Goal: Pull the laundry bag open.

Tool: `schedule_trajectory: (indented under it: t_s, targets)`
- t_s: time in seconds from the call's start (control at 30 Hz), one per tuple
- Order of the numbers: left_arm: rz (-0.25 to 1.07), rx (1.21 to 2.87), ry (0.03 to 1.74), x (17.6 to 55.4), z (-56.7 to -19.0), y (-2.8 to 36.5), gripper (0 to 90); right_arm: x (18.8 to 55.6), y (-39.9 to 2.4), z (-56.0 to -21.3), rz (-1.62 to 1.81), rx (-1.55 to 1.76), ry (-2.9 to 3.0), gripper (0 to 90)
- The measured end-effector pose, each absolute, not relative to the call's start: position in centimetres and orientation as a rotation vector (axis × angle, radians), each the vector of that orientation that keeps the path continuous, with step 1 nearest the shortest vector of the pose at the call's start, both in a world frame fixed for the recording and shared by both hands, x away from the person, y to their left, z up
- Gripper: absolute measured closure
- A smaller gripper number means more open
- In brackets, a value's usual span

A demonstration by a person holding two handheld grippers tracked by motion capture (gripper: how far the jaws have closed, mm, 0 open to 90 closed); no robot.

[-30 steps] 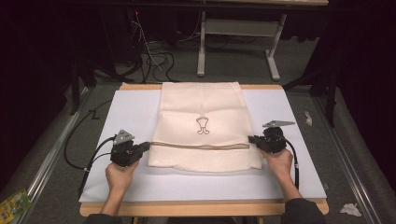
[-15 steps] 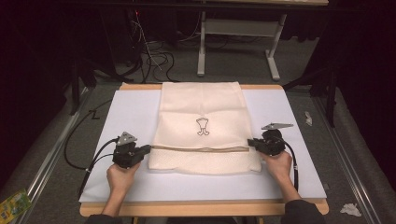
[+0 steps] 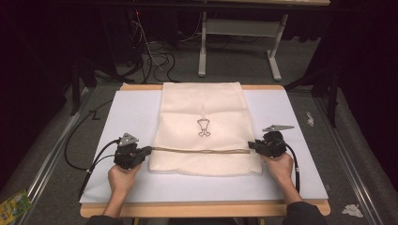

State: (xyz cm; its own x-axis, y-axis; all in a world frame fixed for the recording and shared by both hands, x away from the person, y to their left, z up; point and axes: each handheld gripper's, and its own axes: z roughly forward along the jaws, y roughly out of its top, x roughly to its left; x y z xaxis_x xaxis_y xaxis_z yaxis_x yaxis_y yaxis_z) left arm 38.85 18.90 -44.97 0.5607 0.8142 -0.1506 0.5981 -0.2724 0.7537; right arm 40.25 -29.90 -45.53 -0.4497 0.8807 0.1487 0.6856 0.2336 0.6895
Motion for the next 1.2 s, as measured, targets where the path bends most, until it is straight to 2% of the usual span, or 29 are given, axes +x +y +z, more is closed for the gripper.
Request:
schedule_trajectory:
  t_s: [0.13, 0.3, 0.6, 1.2]
  targets:
    - [0.337, 1.989, 1.136, 38.9, -45.1, 18.8, 84.6, 40.1, -30.0, -45.3, 1.033, 1.471, 2.216, 60.8]
    - [0.348, 1.964, 1.131, 38.9, -44.8, 19.0, 79.4, 39.9, -30.3, -45.2, 1.041, 1.458, 2.202, 55.0]
    - [0.398, 1.906, 1.099, 38.8, -43.5, 19.4, 65.9, 38.7, -30.9, -43.5, 1.133, 1.393, 2.114, 56.5]
    - [0.497, 1.801, 1.13, 38.3, -41.8, 21.9, 54.8, 36.7, -34.9, -41.4, 1.224, 1.421, 1.949, 57.8]
